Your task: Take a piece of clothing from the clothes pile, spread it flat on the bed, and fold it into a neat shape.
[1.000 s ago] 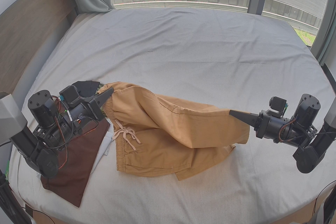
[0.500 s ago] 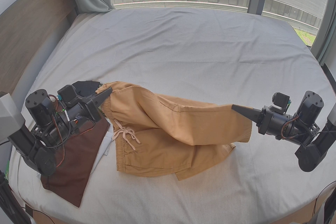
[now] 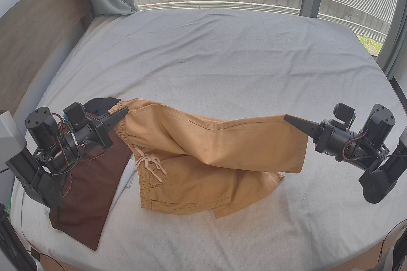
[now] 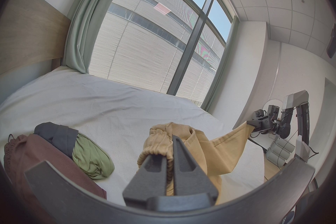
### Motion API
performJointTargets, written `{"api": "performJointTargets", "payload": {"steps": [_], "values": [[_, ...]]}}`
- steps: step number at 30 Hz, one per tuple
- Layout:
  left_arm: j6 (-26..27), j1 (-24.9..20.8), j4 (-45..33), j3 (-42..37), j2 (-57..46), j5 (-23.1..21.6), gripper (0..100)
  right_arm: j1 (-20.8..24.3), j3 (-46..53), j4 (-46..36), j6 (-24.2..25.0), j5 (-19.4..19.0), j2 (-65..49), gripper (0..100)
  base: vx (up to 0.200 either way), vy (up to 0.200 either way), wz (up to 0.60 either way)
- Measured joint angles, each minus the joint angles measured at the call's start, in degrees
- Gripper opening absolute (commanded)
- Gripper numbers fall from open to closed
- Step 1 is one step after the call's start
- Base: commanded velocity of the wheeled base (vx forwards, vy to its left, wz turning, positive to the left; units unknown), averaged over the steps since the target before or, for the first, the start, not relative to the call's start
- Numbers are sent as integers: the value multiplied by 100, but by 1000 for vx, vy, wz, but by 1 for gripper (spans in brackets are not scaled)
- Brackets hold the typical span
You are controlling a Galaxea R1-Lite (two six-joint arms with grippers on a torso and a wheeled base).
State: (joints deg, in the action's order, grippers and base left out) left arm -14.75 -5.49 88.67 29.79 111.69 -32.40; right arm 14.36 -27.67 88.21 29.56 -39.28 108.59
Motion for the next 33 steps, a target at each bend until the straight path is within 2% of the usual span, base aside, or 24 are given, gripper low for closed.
{"api": "performJointTargets", "payload": {"steps": [16, 23, 33], "values": [[17, 45, 0, 61, 79, -11, 0, -325, -219, 0, 11, 20, -13, 0, 0, 0, 0], [20, 45, -2, 60, 96, -13, 0, -417, -319, 0, 2, 219, 0, 0, 0, 0, 0], [15, 48, -2, 60, 107, -11, 0, -599, -446, 0, 0, 247, 30, 0, 0, 0, 0]]}}
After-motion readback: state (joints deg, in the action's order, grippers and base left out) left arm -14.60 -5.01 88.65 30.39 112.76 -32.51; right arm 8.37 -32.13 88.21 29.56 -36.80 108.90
